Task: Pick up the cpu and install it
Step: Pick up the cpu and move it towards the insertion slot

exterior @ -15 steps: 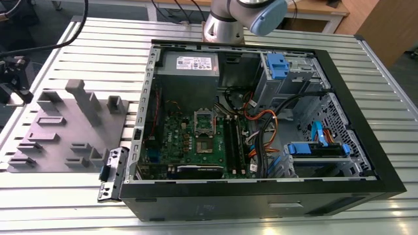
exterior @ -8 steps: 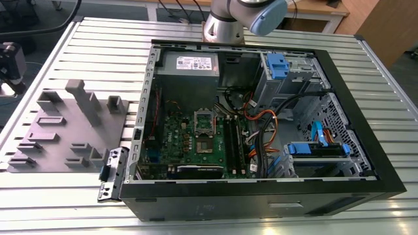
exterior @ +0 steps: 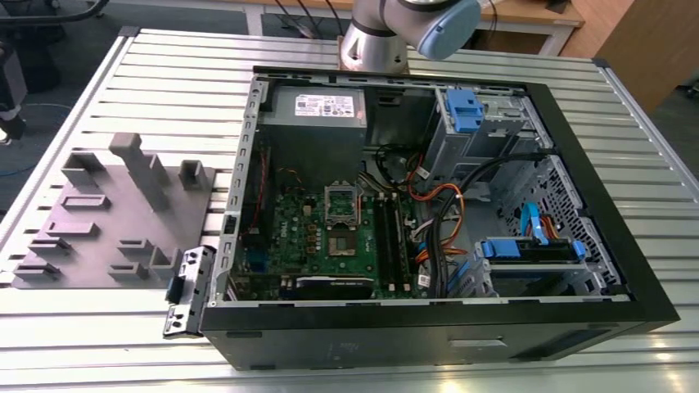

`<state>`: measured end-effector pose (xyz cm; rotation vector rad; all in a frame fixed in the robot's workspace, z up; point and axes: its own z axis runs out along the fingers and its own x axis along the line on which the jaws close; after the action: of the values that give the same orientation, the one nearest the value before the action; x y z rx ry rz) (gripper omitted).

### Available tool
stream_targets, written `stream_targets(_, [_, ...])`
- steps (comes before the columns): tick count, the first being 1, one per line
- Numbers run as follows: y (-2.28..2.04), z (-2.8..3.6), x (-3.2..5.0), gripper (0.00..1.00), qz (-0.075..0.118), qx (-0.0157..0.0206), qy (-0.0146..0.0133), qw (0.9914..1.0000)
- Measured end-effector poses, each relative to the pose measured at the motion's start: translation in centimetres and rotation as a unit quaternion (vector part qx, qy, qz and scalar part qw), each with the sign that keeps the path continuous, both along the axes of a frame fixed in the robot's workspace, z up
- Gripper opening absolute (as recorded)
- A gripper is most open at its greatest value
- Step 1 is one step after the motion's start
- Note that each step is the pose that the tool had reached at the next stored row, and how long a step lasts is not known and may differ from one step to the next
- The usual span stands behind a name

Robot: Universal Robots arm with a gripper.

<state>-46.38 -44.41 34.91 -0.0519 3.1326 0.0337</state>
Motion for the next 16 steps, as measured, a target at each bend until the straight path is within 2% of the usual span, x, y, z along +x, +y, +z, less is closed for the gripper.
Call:
stream_targets(5, [0.0, 1.57, 0.03, 0.47, 0.0, 0.0, 0.0, 1.0])
stream_targets(9, [0.0, 2.43, 0.05, 0.47, 0.0, 0.0, 0.0001, 1.0])
stream_targets(16, [0.0, 2.53, 0.06, 0.47, 0.0, 0.0, 0.0001, 1.0])
